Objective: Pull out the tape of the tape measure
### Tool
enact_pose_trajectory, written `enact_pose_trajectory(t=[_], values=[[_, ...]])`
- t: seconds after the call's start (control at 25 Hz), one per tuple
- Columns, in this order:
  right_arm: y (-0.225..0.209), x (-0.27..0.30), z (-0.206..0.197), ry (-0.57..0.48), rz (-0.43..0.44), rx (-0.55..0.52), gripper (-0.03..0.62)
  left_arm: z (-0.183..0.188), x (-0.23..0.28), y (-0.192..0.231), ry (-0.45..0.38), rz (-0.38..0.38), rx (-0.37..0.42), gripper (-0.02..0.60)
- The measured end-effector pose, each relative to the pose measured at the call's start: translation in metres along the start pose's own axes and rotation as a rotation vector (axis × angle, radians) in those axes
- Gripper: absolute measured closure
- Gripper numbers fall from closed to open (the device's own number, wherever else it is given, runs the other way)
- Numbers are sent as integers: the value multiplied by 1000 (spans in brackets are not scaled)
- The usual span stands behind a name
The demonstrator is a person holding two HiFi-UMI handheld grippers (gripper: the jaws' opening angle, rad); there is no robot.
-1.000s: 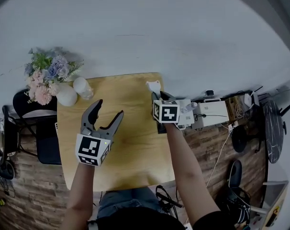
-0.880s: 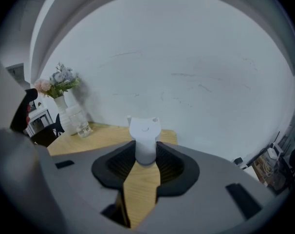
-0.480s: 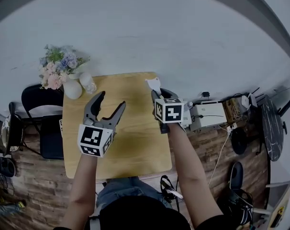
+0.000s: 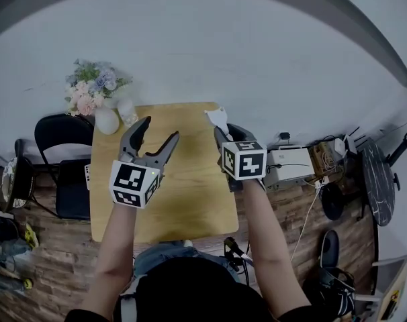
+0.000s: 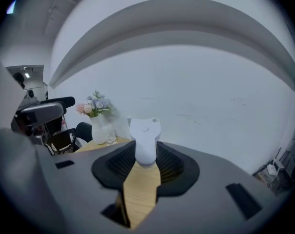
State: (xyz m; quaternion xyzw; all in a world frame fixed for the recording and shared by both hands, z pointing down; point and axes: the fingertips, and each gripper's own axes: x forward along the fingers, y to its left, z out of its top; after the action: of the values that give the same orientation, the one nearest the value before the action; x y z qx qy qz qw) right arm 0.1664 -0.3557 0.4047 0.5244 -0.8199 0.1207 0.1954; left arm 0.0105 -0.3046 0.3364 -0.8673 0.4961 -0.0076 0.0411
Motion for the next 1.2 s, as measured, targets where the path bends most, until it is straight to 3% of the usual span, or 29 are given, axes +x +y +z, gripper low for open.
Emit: enact_pose_trajectory(t=[0.24,0.52,0.76,0.92,1.2], values=[[12,-31,9,-30,34,-3,453,7,-2,-9,-9,-60,20,270],[42,-61,23,-65,164,-55,453,18,6,-44,5,-274,107,304],[56,-69,25,-53,231,-123,453,13,18,-71,64,-458,191,385],[61,-73,26,-46,255,-170,453,12,24,-76,78,-484,221,438],[60,-81,27,-54,281,-196,451,14,22,-80,77,-553,163,529]])
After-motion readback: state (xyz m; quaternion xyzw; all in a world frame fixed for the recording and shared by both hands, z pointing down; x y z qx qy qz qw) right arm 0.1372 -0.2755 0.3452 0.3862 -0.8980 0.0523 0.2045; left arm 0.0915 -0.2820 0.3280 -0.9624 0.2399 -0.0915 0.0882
